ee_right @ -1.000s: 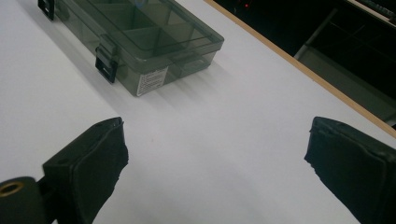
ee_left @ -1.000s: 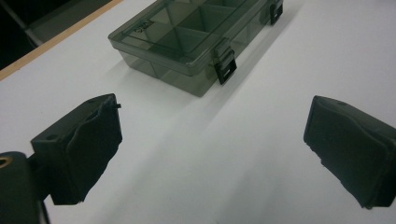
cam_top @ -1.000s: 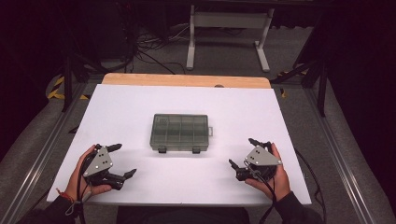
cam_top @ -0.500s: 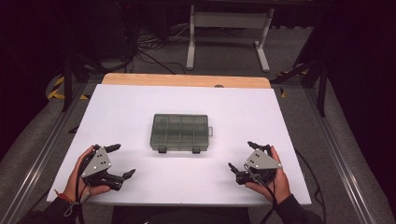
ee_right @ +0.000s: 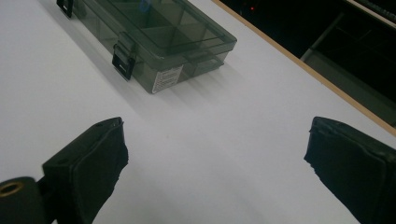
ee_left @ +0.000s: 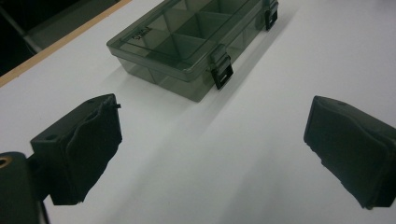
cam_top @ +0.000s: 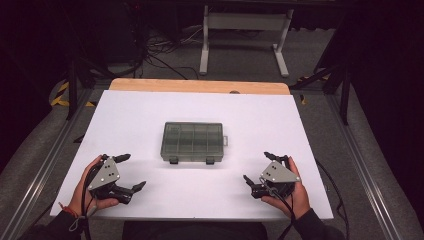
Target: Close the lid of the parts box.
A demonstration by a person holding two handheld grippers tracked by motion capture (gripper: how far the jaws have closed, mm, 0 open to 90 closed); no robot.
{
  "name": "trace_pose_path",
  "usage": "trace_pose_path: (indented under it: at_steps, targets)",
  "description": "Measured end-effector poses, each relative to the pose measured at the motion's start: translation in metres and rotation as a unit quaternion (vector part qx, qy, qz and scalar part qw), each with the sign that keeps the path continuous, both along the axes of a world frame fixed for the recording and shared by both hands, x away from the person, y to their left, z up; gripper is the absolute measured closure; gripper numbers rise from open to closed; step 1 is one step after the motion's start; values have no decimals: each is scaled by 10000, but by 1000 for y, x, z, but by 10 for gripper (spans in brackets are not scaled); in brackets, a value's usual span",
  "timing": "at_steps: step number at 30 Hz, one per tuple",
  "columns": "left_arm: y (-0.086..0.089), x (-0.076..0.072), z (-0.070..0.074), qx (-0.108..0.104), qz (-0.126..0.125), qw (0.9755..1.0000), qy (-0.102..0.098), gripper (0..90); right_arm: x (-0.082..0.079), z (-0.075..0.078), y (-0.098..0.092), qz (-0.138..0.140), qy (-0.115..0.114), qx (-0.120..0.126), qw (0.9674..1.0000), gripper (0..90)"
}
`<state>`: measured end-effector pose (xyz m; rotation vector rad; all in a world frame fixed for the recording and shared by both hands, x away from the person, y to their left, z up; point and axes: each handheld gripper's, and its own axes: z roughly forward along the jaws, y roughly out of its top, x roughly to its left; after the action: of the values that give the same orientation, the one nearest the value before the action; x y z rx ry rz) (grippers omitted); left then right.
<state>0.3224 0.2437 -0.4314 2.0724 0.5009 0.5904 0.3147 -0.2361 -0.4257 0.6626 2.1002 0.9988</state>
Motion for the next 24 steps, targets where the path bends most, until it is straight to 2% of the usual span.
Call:
trace_pose_path:
  at_steps: [5,7,24]
  targets:
    - [0,1,2,-52,43,10000,-32,48,0,1,1,36,-61,1,10000,58]
    - [-2,3,2,-103,37,9999,22,50,0,1,0,42,-61,2,10000,57]
    - [-3,9,1,-67,51,10000,26,50,2,0,2,56,-21,34,10000,64]
